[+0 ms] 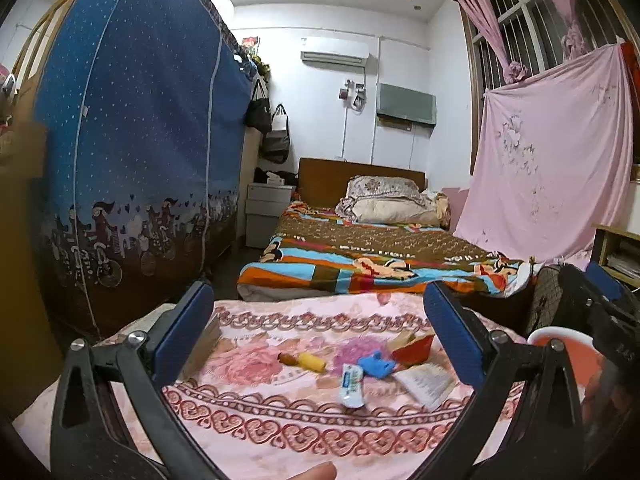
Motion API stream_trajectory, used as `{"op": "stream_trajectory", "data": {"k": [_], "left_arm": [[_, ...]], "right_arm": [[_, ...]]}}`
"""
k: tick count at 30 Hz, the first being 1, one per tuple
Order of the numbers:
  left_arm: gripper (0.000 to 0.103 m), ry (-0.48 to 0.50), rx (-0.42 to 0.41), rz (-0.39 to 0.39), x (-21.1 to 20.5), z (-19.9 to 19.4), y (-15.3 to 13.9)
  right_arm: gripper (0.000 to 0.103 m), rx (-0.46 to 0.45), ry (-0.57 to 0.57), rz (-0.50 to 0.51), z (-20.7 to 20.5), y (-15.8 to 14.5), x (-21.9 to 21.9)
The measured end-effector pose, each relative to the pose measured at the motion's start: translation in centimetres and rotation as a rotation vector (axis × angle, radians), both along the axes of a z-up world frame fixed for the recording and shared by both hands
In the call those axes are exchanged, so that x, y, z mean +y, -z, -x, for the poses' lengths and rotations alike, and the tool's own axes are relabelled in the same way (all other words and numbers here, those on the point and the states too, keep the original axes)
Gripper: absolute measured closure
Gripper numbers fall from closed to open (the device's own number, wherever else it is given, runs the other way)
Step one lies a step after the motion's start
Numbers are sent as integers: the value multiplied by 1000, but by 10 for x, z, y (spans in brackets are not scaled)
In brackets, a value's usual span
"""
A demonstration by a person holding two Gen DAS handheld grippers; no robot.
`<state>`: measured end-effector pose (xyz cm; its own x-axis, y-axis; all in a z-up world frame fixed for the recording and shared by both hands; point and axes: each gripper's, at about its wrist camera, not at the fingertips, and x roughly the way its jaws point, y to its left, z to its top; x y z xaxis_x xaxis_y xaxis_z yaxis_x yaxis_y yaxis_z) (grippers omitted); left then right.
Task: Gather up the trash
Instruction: 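Move both tools back over the bedspread trash, then grasp the white toothpaste tube with the left gripper while the right gripper grasps the printed paper packet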
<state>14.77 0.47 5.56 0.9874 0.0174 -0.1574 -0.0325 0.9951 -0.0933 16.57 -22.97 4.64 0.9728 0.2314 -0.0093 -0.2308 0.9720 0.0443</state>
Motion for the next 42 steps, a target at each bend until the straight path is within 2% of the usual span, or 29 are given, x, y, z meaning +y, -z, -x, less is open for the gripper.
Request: {"op": "stream_trajectory", "data": {"k": [9,14,17,25,29,33,42], "left_arm": [[13,49,115,27,3,-17,15],[23,74,211,41,3,-32,24],[35,102,279,60,4,-43,30],[56,183,442,104,5,-65,48],[67,220,498,104,2,-73,55],[71,247,544,89,-4,-77,60],[89,265,630,66,-10,-89,70]], "right_arm": [[0,299,-104,64,-55,20,19],[2,400,-143,107,-69,32,30],[10,448,-171,130,-74,38,36],[28,559,-179,198,-90,52,51],[30,593,-220,215,-93,55,56],[30,627,-242,243,-96,60,64],[30,669,-270,269,-99,66,71]]}}
